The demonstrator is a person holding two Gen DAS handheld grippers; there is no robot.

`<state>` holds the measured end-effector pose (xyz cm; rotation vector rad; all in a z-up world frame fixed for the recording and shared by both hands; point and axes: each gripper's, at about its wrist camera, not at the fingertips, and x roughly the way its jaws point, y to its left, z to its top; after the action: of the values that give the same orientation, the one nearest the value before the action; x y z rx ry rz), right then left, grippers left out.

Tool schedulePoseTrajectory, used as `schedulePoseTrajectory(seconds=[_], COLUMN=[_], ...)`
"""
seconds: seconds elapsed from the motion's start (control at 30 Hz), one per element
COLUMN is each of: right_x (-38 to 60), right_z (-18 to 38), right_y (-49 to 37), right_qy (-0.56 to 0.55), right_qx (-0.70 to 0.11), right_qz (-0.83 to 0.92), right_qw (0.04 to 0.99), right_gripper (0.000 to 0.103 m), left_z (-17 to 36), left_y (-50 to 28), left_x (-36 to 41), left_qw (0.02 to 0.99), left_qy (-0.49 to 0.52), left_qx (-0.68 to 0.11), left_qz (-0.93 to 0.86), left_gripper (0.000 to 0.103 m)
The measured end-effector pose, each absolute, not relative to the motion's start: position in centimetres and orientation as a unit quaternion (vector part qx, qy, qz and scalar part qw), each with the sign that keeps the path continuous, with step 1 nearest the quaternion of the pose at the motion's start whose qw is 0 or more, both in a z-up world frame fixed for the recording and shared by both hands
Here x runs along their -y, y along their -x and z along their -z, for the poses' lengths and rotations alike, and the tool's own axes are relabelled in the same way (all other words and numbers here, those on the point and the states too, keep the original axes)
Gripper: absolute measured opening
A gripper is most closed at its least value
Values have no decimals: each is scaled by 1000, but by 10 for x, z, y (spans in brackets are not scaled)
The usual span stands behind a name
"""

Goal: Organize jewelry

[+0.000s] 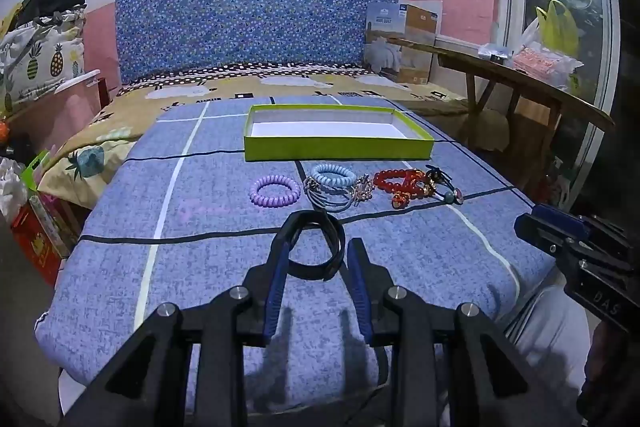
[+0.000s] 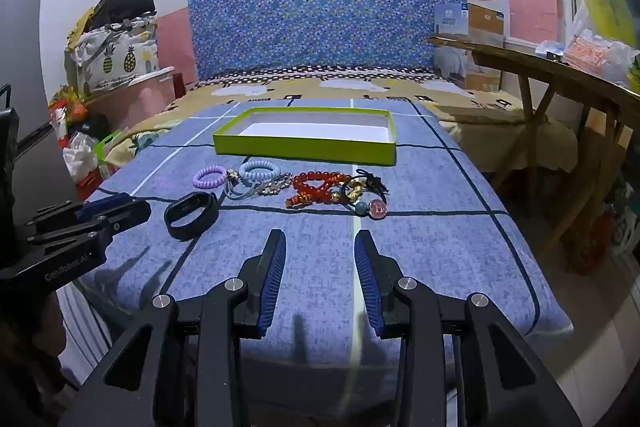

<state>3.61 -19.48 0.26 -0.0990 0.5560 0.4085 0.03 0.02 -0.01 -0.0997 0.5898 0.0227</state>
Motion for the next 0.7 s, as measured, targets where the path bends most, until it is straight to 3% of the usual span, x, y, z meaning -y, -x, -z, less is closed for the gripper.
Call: schedulePoseTrajectory(seconds=[0.7], right_x=[193], right_z=[-2], right_y=[-36], right_qy=[51], right_qx=[-274], right_qz=[-199], right_qw=[940], right_gripper=[37], left_z=[1], left_y=[6], left_x=[1], left_qw=[955], left_qy=[49], left_qx=[-292], left_qz=[-14], left_gripper=[32])
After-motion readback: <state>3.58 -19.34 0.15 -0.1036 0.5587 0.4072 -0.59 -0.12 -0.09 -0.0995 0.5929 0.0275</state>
